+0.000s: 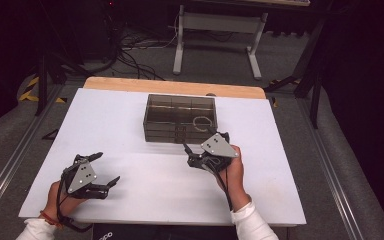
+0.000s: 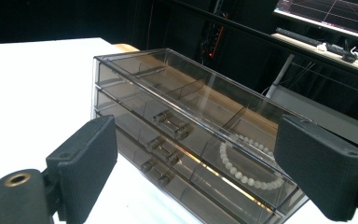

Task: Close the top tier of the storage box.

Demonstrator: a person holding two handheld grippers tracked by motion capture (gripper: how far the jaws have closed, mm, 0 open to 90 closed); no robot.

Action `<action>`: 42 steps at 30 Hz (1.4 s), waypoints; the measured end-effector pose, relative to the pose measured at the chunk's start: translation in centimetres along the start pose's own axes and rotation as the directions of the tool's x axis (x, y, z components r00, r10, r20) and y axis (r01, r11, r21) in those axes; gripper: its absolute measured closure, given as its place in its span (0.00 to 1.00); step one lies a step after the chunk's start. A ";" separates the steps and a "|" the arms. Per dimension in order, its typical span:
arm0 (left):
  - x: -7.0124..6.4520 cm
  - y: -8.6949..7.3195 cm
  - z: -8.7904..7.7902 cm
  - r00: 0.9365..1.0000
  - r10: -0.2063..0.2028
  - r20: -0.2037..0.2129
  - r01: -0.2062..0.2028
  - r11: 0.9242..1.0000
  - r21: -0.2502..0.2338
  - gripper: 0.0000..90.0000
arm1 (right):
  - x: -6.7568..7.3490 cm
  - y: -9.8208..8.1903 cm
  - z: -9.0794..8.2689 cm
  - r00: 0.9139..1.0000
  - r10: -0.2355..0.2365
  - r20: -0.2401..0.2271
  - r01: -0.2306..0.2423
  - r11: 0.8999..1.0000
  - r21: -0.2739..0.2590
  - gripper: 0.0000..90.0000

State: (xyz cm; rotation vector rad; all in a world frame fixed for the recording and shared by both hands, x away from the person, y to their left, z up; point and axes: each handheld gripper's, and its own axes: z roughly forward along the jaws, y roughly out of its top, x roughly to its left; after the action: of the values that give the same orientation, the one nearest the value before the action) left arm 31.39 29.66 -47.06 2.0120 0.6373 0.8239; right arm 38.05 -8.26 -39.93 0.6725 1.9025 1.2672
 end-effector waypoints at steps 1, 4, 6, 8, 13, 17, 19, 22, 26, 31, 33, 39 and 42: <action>0.0 0.0 0.0 1.000 0.001 0.000 -0.001 1.000 0.000 0.10 | 0.0 0.0 -0.1 1.000 0.002 -0.001 -0.002 1.000 -0.003 0.16; 0.0 0.0 0.0 1.000 0.004 0.002 -0.004 1.000 0.002 0.10 | 0.0 0.0 -0.4 1.000 0.000 -0.004 0.000 1.000 0.001 0.15; -0.1 0.0 0.0 1.000 0.003 0.003 -0.003 1.000 0.003 0.10 | 0.0 -0.1 -0.5 1.000 0.001 -0.005 -0.001 1.000 0.001 0.15; -0.1 0.0 0.0 1.000 0.003 0.003 -0.003 1.000 0.002 0.10 | -0.1 -0.2 -0.8 1.000 -0.004 -0.004 0.004 1.000 0.005 0.15; 0.0 0.0 0.0 1.000 0.004 0.002 -0.004 1.000 0.003 0.10 | -0.1 -0.4 -1.1 1.000 -0.004 -0.003 0.004 1.000 0.008 0.15; -0.1 0.0 0.1 1.000 0.005 0.003 -0.005 1.000 0.004 0.10 | -0.2 -0.5 -1.5 1.000 -0.010 -0.005 0.010 1.000 0.011 0.15; -0.1 0.0 0.0 1.000 0.004 0.004 -0.004 1.000 0.003 0.10 | -0.2 -0.5 -1.6 1.000 -0.010 -0.006 0.010 1.000 0.010 0.15; -0.1 0.0 0.0 1.000 0.004 0.003 -0.004 1.000 0.002 0.10 | -0.1 -0.6 -1.8 1.000 -0.016 -0.008 0.016 1.000 0.010 0.15; -0.1 0.0 0.1 1.000 0.005 0.002 -0.005 1.000 0.006 0.10 | -0.2 -0.8 -2.1 1.000 -0.018 -0.005 0.019 1.000 0.012 0.15; -0.1 0.0 0.0 1.000 0.003 0.002 -0.003 1.000 0.005 0.10 | -0.2 -0.9 -2.4 1.000 -0.020 -0.006 0.020 1.000 0.011 0.15; -0.1 0.0 0.0 1.000 0.004 0.002 -0.004 1.000 0.005 0.10 | -0.2 -1.1 -2.6 1.000 -0.027 -0.008 0.027 1.000 0.016 0.15; -0.1 0.0 0.1 1.000 0.005 0.002 -0.005 1.000 0.005 0.10 | -0.4 -1.5 -3.2 1.000 -0.024 -0.004 0.024 1.000 0.020 0.15; -0.1 0.0 0.1 1.000 0.004 0.002 -0.004 1.000 0.005 0.10 | -0.6 -1.6 -3.4 1.000 -0.020 -0.005 0.020 1.000 0.021 0.15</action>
State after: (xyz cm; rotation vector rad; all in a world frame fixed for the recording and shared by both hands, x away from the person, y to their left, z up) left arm 31.37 29.54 -47.15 2.0192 0.6353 0.8230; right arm 35.61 -11.14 -40.48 0.6604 1.9239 1.2388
